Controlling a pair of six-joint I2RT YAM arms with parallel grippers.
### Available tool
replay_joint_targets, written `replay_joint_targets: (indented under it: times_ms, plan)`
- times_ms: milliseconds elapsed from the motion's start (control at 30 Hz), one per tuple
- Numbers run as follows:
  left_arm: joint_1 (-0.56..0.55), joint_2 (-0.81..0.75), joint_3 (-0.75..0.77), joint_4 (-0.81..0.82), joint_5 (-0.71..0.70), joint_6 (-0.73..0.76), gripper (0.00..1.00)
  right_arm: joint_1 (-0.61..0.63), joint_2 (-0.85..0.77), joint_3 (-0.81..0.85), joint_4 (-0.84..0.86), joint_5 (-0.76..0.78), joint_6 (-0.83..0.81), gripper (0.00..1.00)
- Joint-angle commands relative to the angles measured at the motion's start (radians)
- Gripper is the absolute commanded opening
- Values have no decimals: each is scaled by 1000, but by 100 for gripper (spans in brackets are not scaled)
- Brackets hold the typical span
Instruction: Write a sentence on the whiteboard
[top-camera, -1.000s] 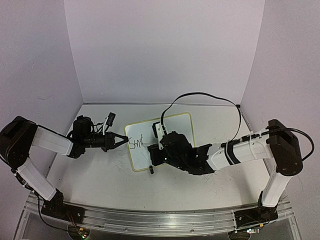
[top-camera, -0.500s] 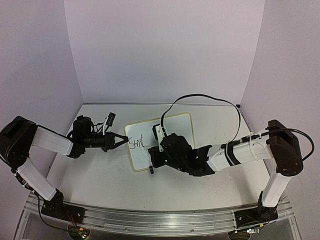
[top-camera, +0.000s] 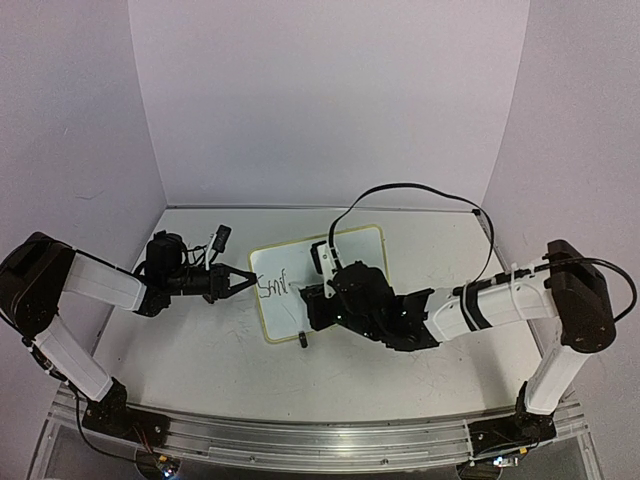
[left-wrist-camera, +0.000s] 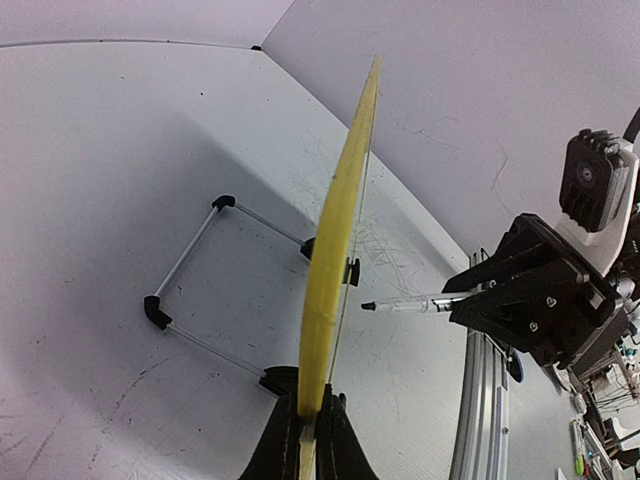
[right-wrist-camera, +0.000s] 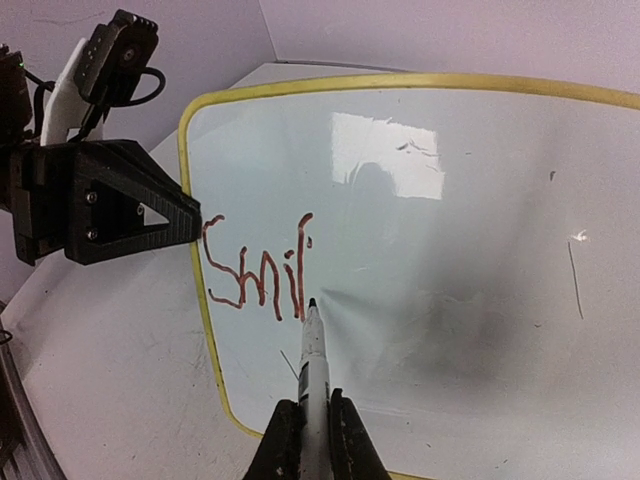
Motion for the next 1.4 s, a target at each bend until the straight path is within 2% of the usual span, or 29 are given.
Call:
replay_joint_targets:
  times_ms: [0,767,1367]
  plan:
    - [-7,-24,8,-34,36,1,0,-5,16,46,33,11,-8,0]
    - [-7,-23,9,-38,36,2,0,-13,54,69,7,18,11,0]
    - [-7,-29,7,-41,34,2,0,-17,25,44,-34,97,54,0]
